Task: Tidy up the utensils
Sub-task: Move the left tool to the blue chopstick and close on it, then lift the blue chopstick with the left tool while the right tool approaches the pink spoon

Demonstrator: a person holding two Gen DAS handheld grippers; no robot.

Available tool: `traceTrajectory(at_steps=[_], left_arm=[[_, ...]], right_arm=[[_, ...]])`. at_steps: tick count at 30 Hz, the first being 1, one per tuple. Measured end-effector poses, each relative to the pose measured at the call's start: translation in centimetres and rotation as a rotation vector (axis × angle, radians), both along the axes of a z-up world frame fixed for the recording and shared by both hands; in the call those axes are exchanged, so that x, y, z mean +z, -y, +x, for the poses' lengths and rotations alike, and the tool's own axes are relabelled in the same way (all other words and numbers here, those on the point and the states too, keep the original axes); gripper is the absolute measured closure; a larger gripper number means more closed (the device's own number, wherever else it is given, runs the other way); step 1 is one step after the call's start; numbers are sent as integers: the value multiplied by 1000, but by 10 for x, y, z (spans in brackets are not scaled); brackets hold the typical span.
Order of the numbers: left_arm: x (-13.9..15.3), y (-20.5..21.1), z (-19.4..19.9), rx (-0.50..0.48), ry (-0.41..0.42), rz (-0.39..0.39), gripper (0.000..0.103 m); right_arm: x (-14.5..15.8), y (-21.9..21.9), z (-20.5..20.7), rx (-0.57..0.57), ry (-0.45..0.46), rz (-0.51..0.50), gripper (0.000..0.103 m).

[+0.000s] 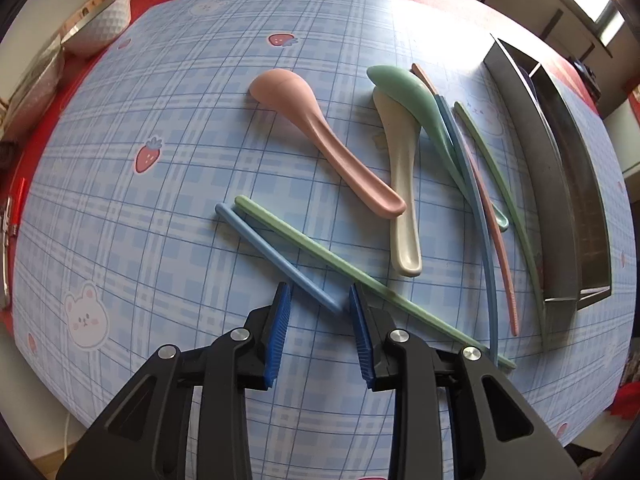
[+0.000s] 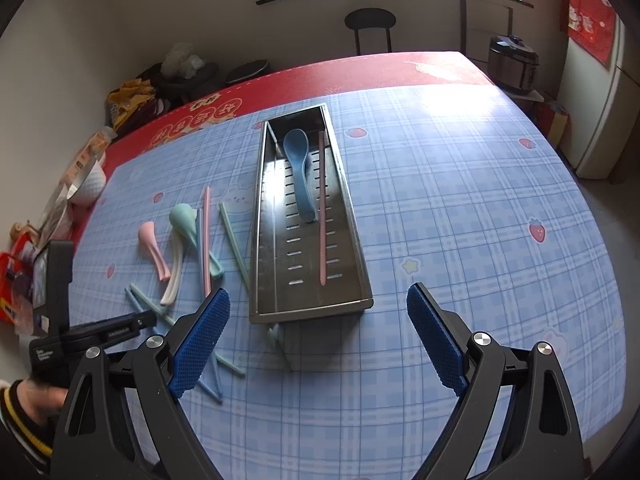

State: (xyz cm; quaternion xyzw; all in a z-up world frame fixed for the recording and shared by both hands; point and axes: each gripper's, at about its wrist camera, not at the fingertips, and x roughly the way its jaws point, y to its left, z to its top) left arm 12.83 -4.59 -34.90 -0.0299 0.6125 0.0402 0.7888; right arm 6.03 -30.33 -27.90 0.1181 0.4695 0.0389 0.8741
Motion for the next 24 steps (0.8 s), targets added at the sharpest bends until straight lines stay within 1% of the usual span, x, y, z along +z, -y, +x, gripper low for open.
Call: traceTrajectory(at_steps=[2,3,5,11,17,18,19,20,21,24], left_arm=[[-1,1,0,2,-1,-2,74],[-1,0,0,10,0,-6,79],[-2,-5,-2,28,-2,-9,80],[0,-24,-13,43,-5,-28,80],[2,-48,-25,83,-16,-49,81],[2,-50,-27,84,-16,-52,87],[3,-53,-28,88,-12,-53,88],[3,-57,-31,93,-7,-61,94],[3,-61,-33,94,-2,-63,97],[4,-69,-34,73,26,-37,97]], right_arm=[[0,0,0,-5,-1,3,16],[0,1,-1,-9,-2,5,16],[-1,2,-1,-18,-4,9,16],[-3,-1,1,-18,-9,21,16],[-5,-12,4,4,-9,32,16],[-6,-13,5,6,-10,34,16],[-6,-15,5,8,-12,36,16],[-6,-16,5,11,-13,36,16],[-7,-17,5,14,-13,36,16],[-7,-20,6,21,-15,32,16]])
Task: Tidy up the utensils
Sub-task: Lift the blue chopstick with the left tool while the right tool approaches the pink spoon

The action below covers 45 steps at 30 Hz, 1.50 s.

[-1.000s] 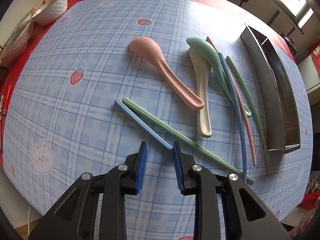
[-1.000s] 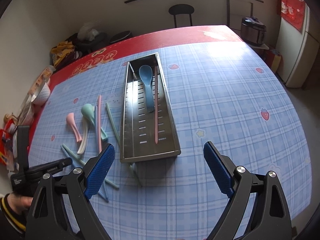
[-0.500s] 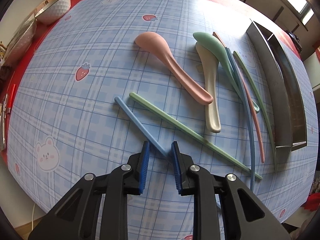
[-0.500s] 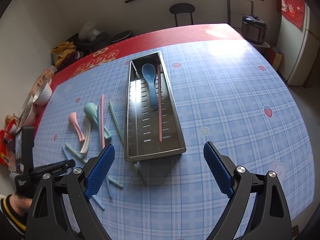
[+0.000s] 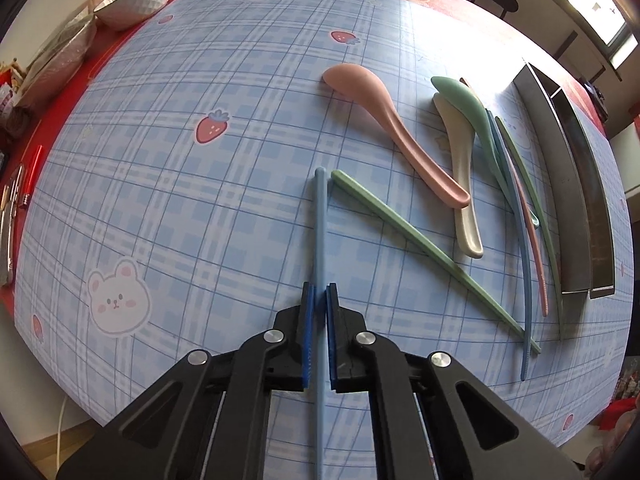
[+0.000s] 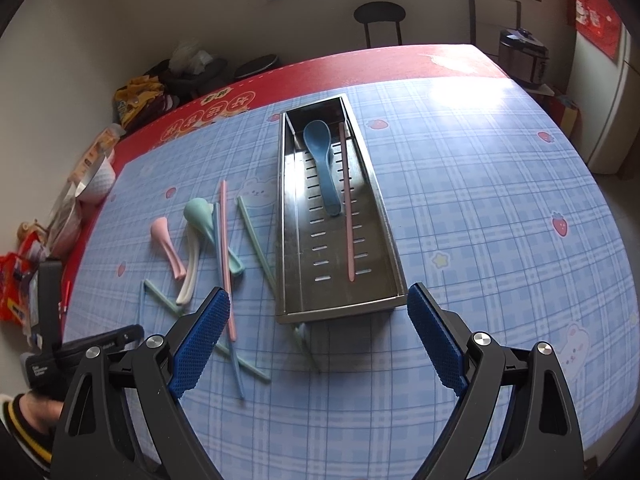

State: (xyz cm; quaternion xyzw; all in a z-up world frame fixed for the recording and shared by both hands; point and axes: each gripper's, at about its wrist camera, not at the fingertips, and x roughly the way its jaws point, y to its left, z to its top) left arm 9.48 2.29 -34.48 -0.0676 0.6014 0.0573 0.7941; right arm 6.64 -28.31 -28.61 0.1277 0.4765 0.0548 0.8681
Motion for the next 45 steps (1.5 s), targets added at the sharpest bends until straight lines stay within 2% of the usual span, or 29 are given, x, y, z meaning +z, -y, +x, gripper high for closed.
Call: traceTrajectory(at_steps=[5,10,19,24,27,32,38,39,40,42,45], left_arm=[[-2,-19,10,-29,24,0,97],[-6,-40,27,-41,36,-36,96],[-5,-50,9,-116,4,-106,93],[-11,-42,-8,-147,-18,-63,93],[-8,-35,-18,-160,-2,-57,93],[-12,-23,-32,-206,27,-1,96],[-5,-31,-36,-198,61,-17,98],[0,-39,-38,-187,75,-23,98],[4,-45,-40,-175,92,-30,98],[11,-57,-38,-149,122,-39,98],[21,-72,-35,-119,163,-58,98]], right_arm=[[-2,-3,0,4,-8,-4,16],[-5,-9,0,26,-8,4,16],[-8,-32,4,71,-14,10,16],[-10,-54,8,122,-20,3,16],[-11,-65,7,151,-25,-5,16],[-17,-75,8,162,-48,-17,16],[-17,-96,9,213,-58,-38,16],[-17,-100,10,222,-57,-42,18],[-18,-105,11,230,-59,-47,28],[-19,-114,15,245,-63,-58,31],[-20,-131,22,275,-63,-81,46]])
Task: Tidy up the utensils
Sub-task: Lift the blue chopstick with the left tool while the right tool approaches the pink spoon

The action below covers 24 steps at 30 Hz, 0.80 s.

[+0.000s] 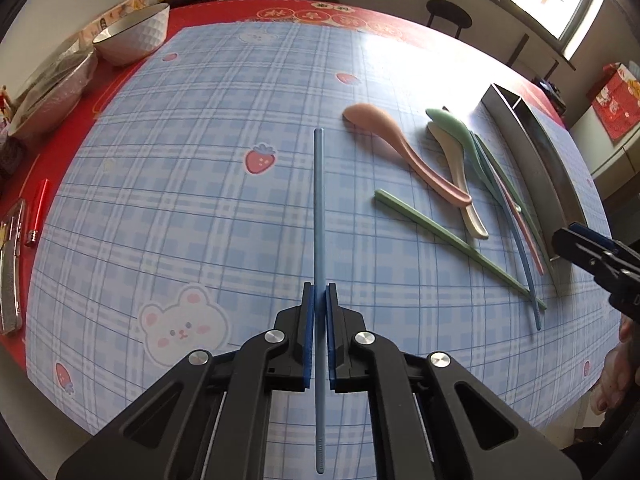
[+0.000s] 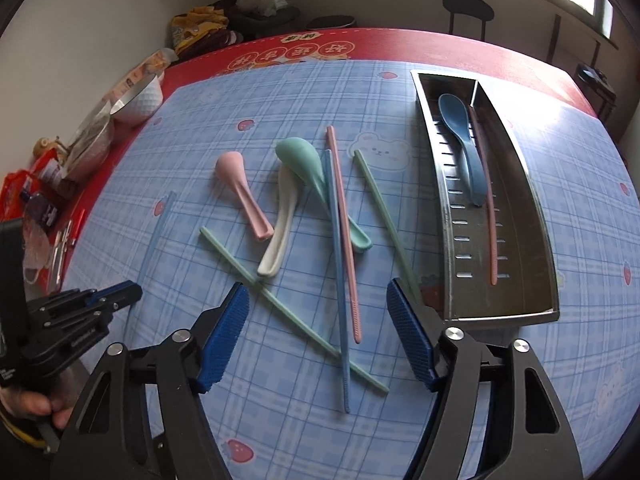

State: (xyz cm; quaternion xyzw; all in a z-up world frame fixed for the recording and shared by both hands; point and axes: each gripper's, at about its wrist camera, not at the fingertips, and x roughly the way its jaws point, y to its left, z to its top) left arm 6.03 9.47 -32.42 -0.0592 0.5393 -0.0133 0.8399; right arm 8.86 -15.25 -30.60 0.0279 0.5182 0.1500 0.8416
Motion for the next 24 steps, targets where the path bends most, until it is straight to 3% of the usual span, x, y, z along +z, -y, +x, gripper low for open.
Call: traceTrajectory(at_steps=[2,4,7,15,24], left_arm=[[6,-12,-2,17,27,-13,98],[12,-25,-2,35,45,-24,98],[18,-42,-3,53,67,-38,98],[19,-79,0,58,86,-65,98],[7,-103,-1,54,61,-86,98]], right_arm=[[0,-15,5,33,12,-19,55],[0,-33,12,80,38,-56,70],[0,-63,22,155,94,-105,78],[-21,-123,69,209,124,-182,78],[-44,-133,91,156,56,-201,78]])
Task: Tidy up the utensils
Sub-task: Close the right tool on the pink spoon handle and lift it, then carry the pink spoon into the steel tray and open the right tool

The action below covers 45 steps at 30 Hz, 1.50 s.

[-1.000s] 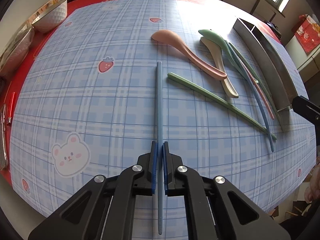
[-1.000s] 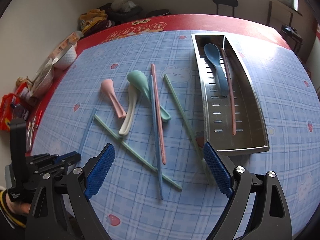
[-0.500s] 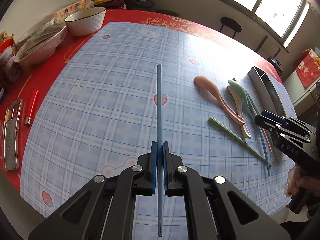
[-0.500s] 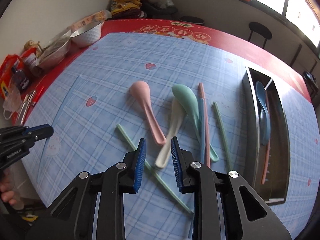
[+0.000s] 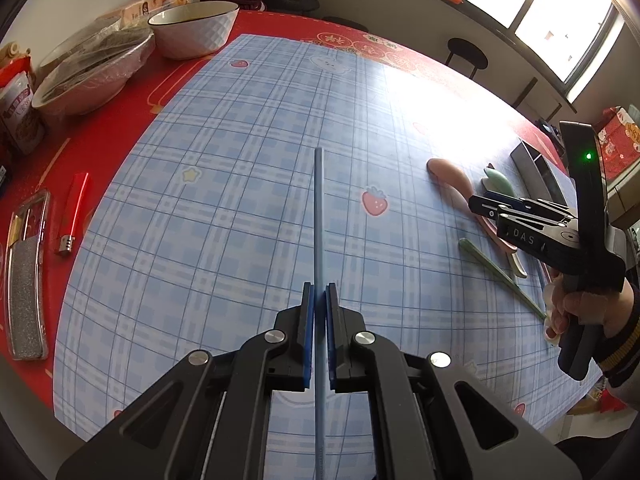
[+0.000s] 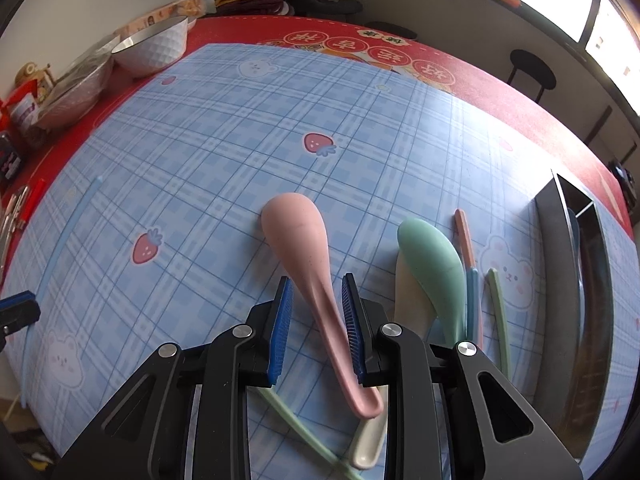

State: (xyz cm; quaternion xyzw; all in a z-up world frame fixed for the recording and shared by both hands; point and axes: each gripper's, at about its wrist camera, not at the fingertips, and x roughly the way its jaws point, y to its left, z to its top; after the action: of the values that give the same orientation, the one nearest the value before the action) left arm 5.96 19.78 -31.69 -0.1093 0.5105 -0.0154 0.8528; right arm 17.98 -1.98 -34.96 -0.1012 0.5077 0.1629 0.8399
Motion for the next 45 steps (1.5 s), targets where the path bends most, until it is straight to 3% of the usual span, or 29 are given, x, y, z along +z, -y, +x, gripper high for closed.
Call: traceTrajectory(at_steps=[12,14,16,24,34,39,42,45], left_arm=[[-11,-7,9,-19,-47,-52,98],[-14,-6,11,-27,-59,-56,98],[-17,-5,13,-32,-72,-59,98],[-27,6,21,-72,-123,-45,96],[-30,19,31,-110,-136,-14,86],[-30,30,38,-130,-142,42,86],[-30,30,44,-120,-148,36,87],[-30,27,48,-99,-147,47,97]], right_arm=[[-9,4,6,-67,-58,62,78],[-8,3,6,-63,-73,69,88],[-7,5,3,-65,-94,101,88],[19,18,-19,-139,-62,248,88],[36,48,-47,-222,-32,348,88],[41,69,-55,-290,-10,371,88],[45,84,-60,-334,13,371,88],[54,101,-66,-373,43,368,88]])
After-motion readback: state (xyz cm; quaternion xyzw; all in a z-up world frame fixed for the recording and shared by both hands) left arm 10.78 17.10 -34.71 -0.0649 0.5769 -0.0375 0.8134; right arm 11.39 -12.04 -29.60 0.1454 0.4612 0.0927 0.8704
